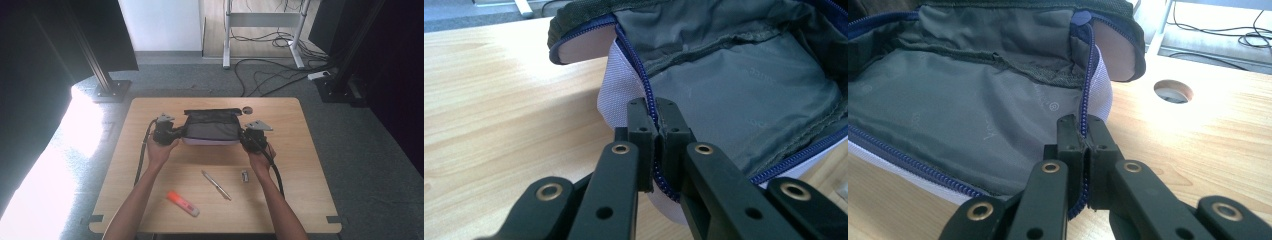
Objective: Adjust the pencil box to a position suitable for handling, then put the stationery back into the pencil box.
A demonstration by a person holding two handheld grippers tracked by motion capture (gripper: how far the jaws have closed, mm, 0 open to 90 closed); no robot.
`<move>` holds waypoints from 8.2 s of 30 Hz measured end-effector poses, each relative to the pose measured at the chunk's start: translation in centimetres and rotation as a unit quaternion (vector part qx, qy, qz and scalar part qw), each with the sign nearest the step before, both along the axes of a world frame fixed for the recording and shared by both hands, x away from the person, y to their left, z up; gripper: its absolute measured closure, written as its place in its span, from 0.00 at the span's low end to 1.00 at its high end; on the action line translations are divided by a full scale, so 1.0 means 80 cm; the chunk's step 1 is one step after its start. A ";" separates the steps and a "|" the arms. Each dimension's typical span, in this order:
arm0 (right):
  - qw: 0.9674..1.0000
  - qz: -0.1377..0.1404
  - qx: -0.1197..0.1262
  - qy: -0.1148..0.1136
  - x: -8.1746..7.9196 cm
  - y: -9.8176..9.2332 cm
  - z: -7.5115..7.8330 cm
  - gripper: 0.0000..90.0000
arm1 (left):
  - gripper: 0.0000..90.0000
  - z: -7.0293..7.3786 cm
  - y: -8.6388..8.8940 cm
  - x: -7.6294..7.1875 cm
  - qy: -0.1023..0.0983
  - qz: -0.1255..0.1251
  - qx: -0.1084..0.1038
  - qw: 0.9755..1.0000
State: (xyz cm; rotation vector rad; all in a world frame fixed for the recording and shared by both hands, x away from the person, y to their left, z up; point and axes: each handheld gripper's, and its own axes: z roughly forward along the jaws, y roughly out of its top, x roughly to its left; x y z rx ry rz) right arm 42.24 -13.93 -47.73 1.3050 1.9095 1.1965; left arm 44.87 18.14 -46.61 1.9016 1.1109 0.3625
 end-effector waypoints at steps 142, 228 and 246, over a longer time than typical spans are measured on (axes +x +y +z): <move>0.996 0.048 0.001 0.078 -0.142 -0.051 -0.081 0.48 | 0.30 -0.071 0.086 -0.164 0.035 -0.003 -0.035 0.999; 0.997 0.067 0.014 0.019 -0.151 -0.038 -0.028 0.81 | 0.31 -0.074 0.085 -0.156 0.044 0.007 -0.036 0.998; 0.997 0.076 0.016 0.020 -0.131 -0.025 -0.020 0.81 | 0.31 -0.074 0.083 -0.157 0.047 0.002 -0.035 0.998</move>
